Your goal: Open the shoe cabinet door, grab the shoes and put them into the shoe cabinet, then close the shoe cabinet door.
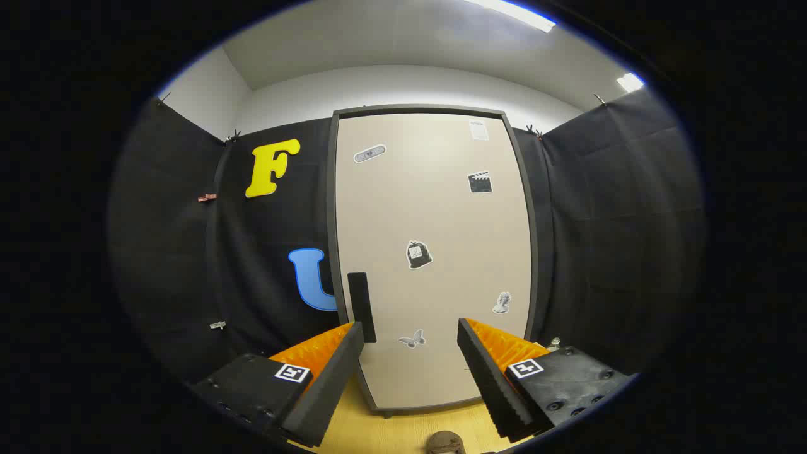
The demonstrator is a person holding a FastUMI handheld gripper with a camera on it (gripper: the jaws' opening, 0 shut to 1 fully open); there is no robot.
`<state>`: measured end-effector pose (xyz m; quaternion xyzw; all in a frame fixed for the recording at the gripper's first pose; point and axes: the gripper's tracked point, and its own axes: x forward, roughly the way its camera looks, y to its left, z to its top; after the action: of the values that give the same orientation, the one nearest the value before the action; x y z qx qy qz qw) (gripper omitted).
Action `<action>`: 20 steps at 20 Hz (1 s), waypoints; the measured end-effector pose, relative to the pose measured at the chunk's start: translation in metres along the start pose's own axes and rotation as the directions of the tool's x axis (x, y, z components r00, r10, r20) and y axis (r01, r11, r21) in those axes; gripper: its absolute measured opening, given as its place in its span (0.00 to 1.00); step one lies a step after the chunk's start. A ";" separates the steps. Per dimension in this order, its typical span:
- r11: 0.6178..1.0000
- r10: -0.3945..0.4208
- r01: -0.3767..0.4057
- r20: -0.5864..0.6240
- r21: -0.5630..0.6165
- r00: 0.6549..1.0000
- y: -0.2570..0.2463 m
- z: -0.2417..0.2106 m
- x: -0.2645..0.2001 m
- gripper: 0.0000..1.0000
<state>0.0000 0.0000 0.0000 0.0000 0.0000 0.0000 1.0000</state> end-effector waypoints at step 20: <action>0.999 0.032 -0.033 -0.059 -0.008 0.998 0.034 -0.034 0.065 0.98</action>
<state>0.0645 0.0336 -0.0343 -0.0044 0.0295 0.0162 0.9994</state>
